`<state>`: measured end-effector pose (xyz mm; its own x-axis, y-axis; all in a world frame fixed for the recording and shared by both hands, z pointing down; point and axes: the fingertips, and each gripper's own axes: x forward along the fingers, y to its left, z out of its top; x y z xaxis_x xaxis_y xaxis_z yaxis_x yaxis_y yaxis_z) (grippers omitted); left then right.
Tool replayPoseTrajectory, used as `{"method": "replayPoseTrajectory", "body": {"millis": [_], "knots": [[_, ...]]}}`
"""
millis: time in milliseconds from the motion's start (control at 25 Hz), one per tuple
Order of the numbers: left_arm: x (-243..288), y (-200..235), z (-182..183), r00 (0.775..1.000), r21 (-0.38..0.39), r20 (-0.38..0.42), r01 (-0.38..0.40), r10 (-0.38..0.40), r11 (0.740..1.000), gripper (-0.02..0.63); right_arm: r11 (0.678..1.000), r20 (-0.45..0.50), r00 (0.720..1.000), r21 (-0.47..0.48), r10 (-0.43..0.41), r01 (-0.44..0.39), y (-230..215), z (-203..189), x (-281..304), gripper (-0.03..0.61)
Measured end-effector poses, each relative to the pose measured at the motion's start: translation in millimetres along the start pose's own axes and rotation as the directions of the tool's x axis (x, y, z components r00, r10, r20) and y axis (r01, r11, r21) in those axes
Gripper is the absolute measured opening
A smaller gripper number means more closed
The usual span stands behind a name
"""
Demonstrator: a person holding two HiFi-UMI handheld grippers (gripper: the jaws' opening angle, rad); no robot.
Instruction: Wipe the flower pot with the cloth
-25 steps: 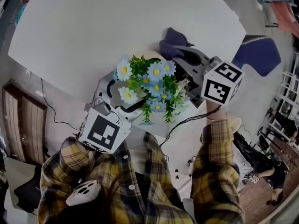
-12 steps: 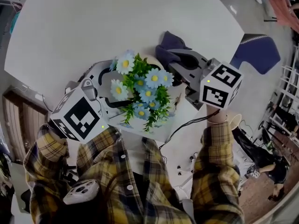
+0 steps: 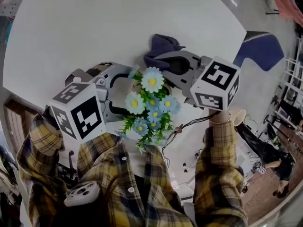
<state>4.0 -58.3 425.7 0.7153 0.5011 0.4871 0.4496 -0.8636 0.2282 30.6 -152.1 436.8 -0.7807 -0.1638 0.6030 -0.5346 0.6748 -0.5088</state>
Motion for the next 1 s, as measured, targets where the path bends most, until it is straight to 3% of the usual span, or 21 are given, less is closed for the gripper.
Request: {"method": "replayPoseTrajectory", "body": {"millis": [240,480,720,1000], "knots": [[7.3,-0.7,4.4,0.996,0.054,-0.002,0.090,-0.090,0.994,0.397,0.999,-0.074,0.996,-0.028,0.039,-0.042,7.0,-2.5,12.7,0.015],[6.6,-1.6,6.3,0.997,0.047,0.028,0.074,-0.075,0.996,0.397,0.999,-0.062,0.998,-0.021,0.033,-0.034,7.3,-1.1,11.1,0.015],[-7.4,-2.1,3.8,0.995,-0.027,0.093,-0.026,0.028,0.999,0.394,0.999,0.008,0.999,-0.015,-0.041,0.041,1.8,2.4,1.8,0.015],[-41.3,2.4,19.5,0.966,-0.098,0.164,-0.188,0.202,0.977,0.366,0.979,0.112,0.976,-0.063,-0.185,0.192,5.3,25.6,-38.0,0.015]]}}
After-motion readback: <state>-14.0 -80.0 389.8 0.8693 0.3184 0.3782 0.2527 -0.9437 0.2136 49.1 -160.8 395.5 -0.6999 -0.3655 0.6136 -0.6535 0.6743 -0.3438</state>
